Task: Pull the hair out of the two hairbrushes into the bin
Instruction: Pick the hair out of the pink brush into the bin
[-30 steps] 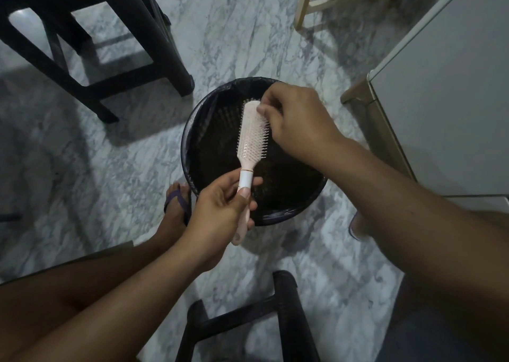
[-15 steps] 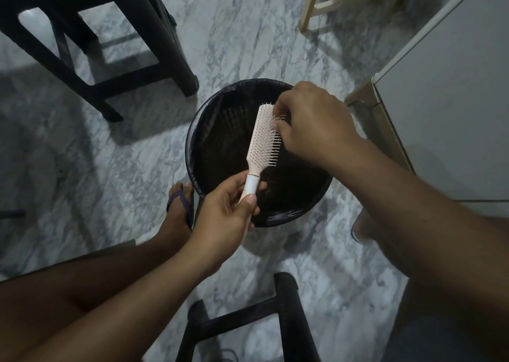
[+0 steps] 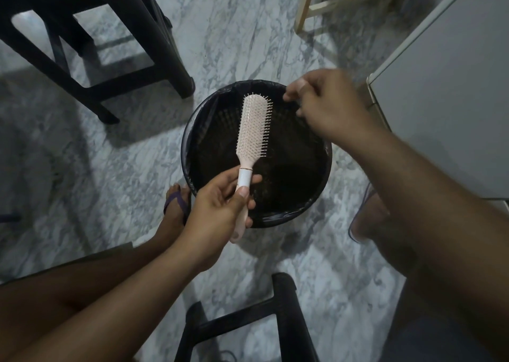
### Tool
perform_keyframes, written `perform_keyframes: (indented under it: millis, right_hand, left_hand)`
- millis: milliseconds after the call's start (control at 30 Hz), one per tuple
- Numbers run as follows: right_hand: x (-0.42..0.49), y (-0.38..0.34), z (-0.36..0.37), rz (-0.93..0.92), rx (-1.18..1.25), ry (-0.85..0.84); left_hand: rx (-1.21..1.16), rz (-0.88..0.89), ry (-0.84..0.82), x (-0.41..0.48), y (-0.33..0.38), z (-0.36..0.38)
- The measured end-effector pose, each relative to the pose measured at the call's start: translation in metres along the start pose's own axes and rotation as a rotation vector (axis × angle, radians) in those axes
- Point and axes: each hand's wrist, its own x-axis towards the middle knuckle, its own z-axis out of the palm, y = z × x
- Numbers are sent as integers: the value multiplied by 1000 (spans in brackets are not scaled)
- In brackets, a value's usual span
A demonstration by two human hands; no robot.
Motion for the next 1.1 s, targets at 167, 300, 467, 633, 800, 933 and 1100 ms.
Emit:
perform_keyframes:
  millis: [167, 300, 467, 633, 800, 933, 1100]
  right_hand:
    - [-13, -3, 16, 64, 154, -212]
    - [-10, -8, 9, -89, -44, -77]
    - [-5, -6, 4, -15, -21, -113]
    - [-1, -4, 1, -8, 164, -7]
    - [-22, -7, 16, -314, -94, -148]
    - [-21, -5, 29, -402, -90, -106]
    - [-25, -3, 43, -459, -176, 1]
  left_hand:
    - [40, 4, -42, -2, -1, 1]
    - [65, 8, -63, -4, -2, -2]
    - [11, -14, -101, -3, 3, -1]
    - [-88, -39, -54, 0, 6, -1]
    - [-117, -51, -30, 3, 5, -4]
    - [-92, -35, -28, 2, 4, -5]
    - [-109, -57, -48, 6, 6, -9]
